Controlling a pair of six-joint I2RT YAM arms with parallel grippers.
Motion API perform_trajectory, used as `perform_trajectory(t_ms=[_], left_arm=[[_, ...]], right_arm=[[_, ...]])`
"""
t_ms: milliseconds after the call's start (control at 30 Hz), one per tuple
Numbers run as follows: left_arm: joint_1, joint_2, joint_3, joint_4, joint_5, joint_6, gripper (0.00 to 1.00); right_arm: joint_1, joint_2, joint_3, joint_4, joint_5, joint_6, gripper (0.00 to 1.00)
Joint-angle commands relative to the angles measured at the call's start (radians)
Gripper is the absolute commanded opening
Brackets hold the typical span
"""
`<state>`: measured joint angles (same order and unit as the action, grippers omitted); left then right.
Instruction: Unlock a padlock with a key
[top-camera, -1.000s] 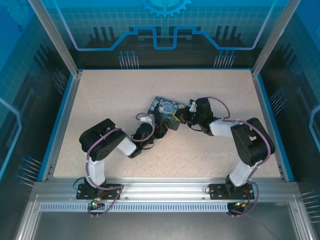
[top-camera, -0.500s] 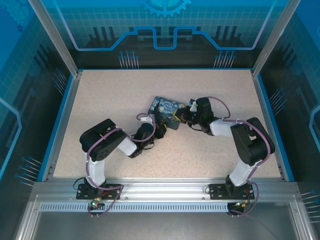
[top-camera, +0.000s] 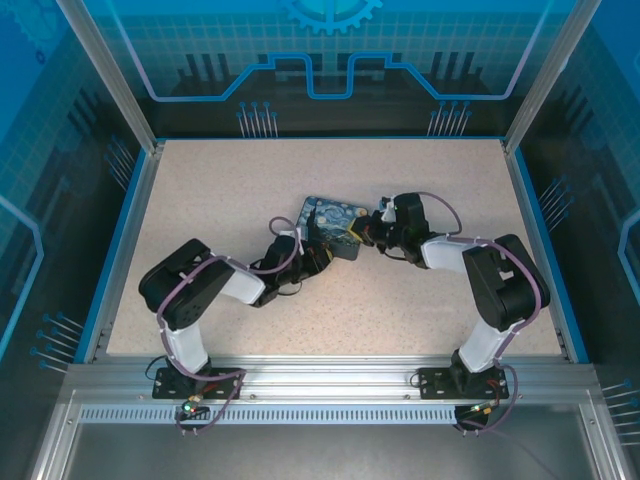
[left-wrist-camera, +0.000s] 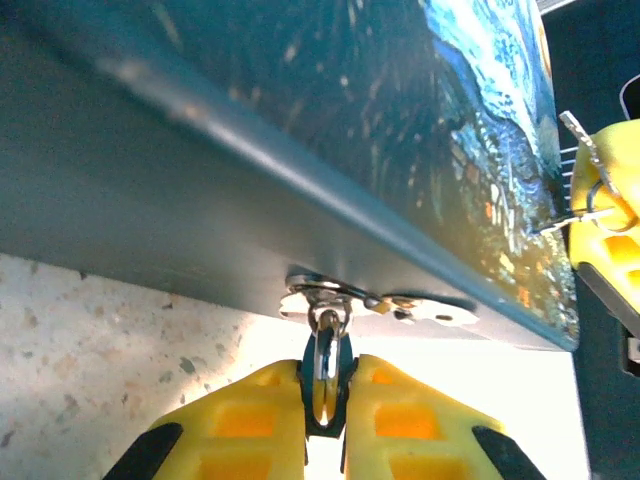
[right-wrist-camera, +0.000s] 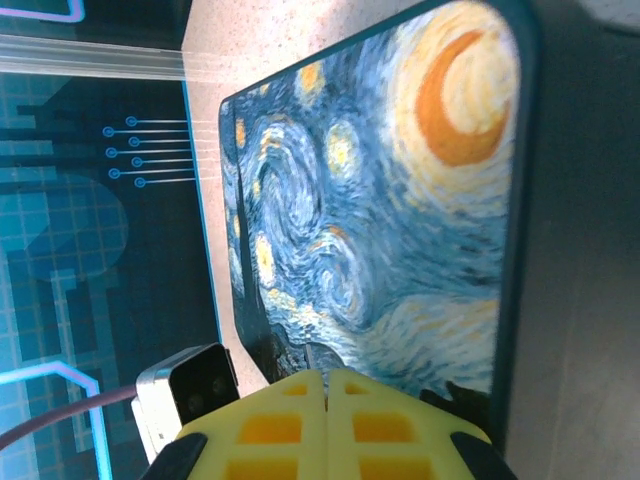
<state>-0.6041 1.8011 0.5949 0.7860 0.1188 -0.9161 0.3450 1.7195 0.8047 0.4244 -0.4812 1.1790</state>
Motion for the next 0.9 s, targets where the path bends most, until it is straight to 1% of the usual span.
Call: perform_trajectory(t_ms=[0,67,233,333,367,467,633,733,867], left_arm=[[0.023,-0.083,0.047,-0.151,0.149,-0.054,0.0],[0.04,-0.108,0.054,-0.18,0.176,-0.073,0.0],[0.064,-0.144,0.044,-0.159,0.199,-0.155,0.0],[0.069,-0.154,0.037,-0.139,0.201,-0.211,0.0],[0.07,-0.156,0.034,-0.131,0.2,-0.231,0.0],[0.072,-0.154,0.019,-0.074,0.204,-0.308,0.0],[0.075,-0.118,0.008,0.069,0.196,-0.456,0.0],[0.076,-0.105,0.018,0.112,0.178,-0.507,0.0],[0.075,-0.106,0.037,0.145,0.146,-0.531,0.0]], right_arm=[[-0.027,-0.055,0.049,-0.09,-0.045,-0.049,0.0],[-0.034,-0.102,0.059,-0.114,-0.05,-0.06,0.0],[-0.041,-0.233,0.044,-0.149,-0.049,-0.059,0.0],[-0.036,-0.306,0.001,-0.149,-0.056,-0.055,0.0],[-0.035,-0.328,-0.019,-0.176,-0.057,-0.055,0.0],[-0.028,-0.394,-0.092,-0.169,-0.055,-0.047,0.0],[-0.011,-0.468,-0.203,-0.146,-0.042,-0.026,0.0],[0.001,-0.489,-0.263,-0.072,-0.027,0.025,0.0],[0.02,-0.519,-0.314,-0.045,0.033,0.087,0.0]])
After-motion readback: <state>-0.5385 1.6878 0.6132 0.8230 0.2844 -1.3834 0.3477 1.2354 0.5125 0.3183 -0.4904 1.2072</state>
